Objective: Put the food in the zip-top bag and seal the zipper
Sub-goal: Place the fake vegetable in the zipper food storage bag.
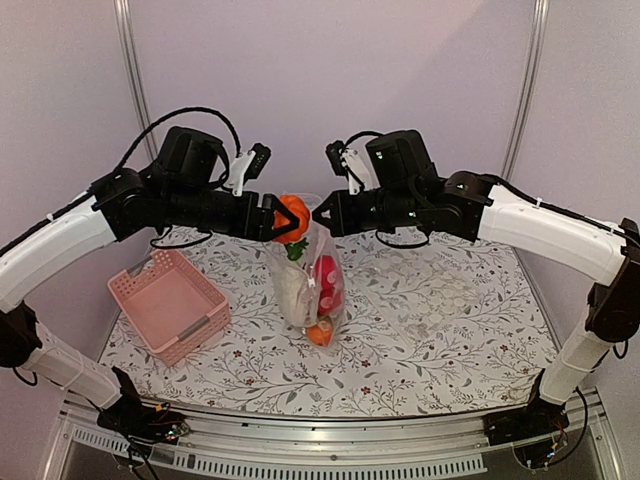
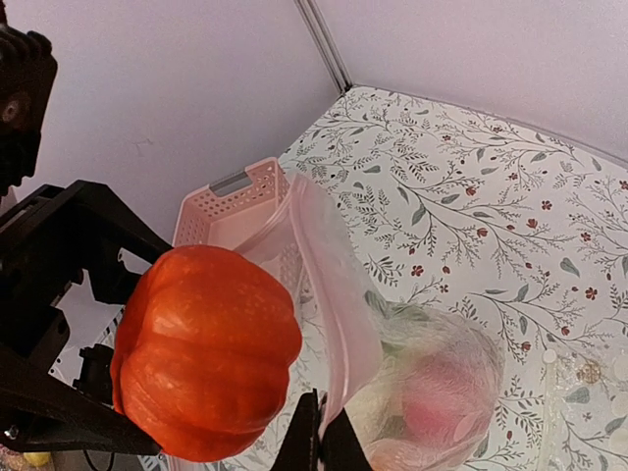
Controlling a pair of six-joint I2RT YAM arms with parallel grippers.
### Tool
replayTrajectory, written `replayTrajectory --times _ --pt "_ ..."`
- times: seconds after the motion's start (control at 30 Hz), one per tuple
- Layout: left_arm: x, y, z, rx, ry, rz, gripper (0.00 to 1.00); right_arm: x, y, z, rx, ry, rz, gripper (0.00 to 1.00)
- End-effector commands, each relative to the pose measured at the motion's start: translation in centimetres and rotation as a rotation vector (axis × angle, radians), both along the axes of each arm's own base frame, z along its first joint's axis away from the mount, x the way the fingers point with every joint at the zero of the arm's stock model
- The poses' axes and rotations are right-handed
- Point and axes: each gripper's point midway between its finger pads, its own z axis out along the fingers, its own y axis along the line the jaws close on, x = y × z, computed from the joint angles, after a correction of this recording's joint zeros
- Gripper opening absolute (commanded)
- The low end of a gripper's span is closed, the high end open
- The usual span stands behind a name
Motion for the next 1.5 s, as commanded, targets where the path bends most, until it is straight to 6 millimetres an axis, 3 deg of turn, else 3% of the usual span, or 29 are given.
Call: replayTrajectory --times 0.0,0.23,0.5,0.67,1.03,1.3,1.47 --pt "0.7 0.2 -0.5 0.055 -0.009 0.046 0.74 -0.9 0.1 2.2 0.049 -0.038 0.032 0.00" --pt "2.1 1.3 -2.5 0.175 0.023 0.135 0.74 -1.2 0.6 2.3 0.051 -0.040 0.048 0.00" --pt "2.4 0.0 -3.5 0.206 0.045 0.119 0.75 -1.2 0.9 1.9 0.045 -0.036 0.050 0.00" --pt "2.1 -1.1 -3.8 0.224 0.041 0.089 0.78 -1.0 0.8 1.8 0.041 -0.037 0.036 0.00" --pt "1.7 -1.1 -3.4 0.226 0.026 0.074 0.89 -0.5 0.7 1.3 0.033 -0.024 0.006 0.00" --pt "0.9 -1.7 -1.5 0.144 0.011 0.031 0.93 -0.5 0.8 1.1 0.034 -0.017 0.003 0.00" --pt "-0.9 -2.1 2.2 0.016 -0.025 -0.037 0.93 0.2 0.4 1.0 0.026 -0.023 -0.042 0.00"
